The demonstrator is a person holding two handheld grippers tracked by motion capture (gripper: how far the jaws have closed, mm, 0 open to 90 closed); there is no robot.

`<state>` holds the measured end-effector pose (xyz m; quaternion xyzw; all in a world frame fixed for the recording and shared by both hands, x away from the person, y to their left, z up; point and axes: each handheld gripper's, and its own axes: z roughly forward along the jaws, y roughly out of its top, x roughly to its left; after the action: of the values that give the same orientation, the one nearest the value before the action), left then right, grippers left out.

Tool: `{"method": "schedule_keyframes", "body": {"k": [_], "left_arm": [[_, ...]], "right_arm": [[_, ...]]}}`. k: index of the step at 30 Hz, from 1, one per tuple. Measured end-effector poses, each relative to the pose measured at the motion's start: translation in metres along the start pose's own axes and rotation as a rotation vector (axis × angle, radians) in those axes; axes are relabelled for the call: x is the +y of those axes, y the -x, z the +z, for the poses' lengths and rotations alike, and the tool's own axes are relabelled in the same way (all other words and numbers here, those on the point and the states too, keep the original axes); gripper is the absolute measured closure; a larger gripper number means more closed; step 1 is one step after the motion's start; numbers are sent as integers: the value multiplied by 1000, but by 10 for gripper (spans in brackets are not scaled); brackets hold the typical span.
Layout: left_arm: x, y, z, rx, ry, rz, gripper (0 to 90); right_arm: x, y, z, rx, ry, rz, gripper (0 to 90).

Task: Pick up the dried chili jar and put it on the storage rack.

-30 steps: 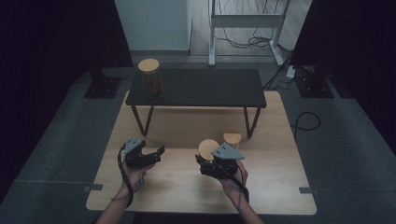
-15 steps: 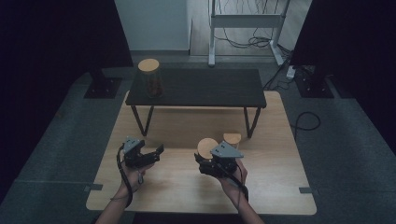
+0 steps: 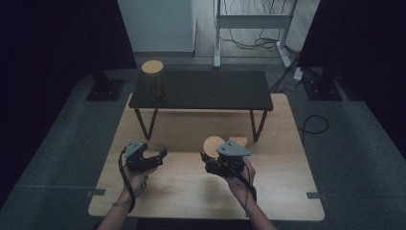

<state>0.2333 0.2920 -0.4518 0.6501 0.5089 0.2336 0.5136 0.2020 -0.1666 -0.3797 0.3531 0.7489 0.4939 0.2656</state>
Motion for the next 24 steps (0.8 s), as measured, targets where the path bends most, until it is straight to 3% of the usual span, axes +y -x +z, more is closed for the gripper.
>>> {"method": "schedule_keyframes", "body": {"k": [24], "left_arm": [[0,1,-1,-1,4,0,69]], "right_arm": [[10,2,2,-5,2,0,255]]}}
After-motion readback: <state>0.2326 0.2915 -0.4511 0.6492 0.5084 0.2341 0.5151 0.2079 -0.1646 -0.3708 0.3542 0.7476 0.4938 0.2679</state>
